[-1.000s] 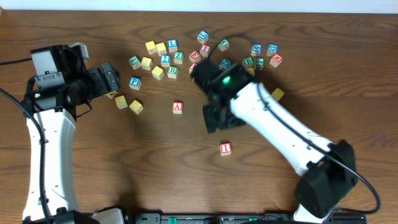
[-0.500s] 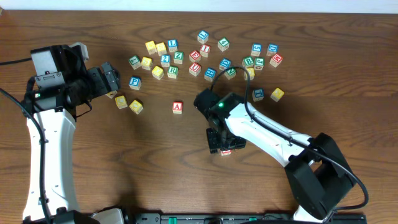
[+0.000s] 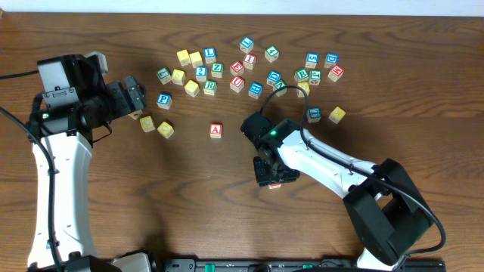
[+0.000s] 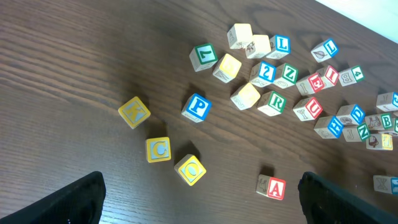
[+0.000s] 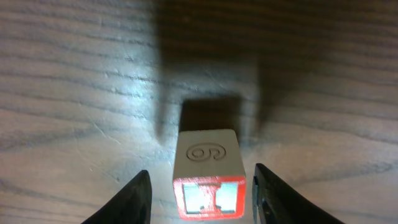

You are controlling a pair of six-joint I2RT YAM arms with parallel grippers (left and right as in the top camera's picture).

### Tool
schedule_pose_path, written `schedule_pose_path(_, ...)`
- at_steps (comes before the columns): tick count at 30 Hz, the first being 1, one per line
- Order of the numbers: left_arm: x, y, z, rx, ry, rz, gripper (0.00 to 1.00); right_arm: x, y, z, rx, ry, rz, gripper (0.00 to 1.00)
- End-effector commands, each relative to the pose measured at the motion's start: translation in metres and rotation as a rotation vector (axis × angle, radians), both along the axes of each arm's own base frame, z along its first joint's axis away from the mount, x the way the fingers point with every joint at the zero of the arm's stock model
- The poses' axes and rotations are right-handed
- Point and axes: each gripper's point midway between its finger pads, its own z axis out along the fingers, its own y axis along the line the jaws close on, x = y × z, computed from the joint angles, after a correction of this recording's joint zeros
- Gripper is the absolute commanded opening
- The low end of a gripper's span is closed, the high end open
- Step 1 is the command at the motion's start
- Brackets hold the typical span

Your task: Spell out AI2

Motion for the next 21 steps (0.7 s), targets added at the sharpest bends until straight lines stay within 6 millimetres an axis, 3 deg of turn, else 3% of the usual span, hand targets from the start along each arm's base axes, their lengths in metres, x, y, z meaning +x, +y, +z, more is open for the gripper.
schedule_pose_path(1,0.005,0.003,0.005,0.015,-0.011,-0.004,0.98,-0.004,0.000,-0.011,0.001,0.030,0.004,0.44)
schedule_pose_path(13,0.005,0.003,0.003,0.014,-0.007,-0.004,0.97,0.005,-0.001,-0.007,0.035,0.051,-0.023,0.21)
schedule_pose_path(17,0.005,0.003,0.004,0.014,-0.007,-0.004,0.98,0.024,0.011,0.007,0.074,0.001,-0.027,0.20)
schedule_pose_path(21,0.005,0.003,0.003,0.014,-0.007,-0.004,0.98,0.055,0.036,0.026,0.162,-0.112,0.013,0.18)
